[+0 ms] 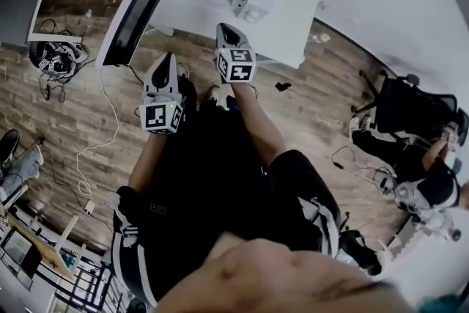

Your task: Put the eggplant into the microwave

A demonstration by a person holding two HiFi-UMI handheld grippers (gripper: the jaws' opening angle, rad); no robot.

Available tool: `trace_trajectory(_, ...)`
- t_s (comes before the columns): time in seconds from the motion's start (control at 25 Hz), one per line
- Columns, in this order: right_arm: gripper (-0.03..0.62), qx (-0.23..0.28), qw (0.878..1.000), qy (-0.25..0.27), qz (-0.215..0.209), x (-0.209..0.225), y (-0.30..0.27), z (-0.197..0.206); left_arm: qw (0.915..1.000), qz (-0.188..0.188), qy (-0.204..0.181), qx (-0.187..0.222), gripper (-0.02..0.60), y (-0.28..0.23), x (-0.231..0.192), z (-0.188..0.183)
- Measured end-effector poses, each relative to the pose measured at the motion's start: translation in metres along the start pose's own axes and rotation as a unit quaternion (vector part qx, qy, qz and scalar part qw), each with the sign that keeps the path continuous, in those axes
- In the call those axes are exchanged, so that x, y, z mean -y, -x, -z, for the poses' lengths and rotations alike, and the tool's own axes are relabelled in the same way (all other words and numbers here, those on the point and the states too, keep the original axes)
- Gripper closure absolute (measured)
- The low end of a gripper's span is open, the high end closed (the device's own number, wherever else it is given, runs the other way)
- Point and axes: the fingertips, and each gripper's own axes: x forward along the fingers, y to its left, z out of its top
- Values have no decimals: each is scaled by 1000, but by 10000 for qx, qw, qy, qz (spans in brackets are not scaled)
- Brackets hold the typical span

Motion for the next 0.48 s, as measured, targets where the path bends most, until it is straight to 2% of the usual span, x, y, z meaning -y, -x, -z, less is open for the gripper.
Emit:
trace_trajectory(0.24, 560, 496, 9986, 2, -181, -22, 47, -17, 9999, -107, -119, 8, 549, 8, 4, 1)
trace_trajectory(0.48, 560, 602, 9981, 61, -116, -35, 75, -20, 9997, 47, -236, -20, 549, -1, 7, -2)
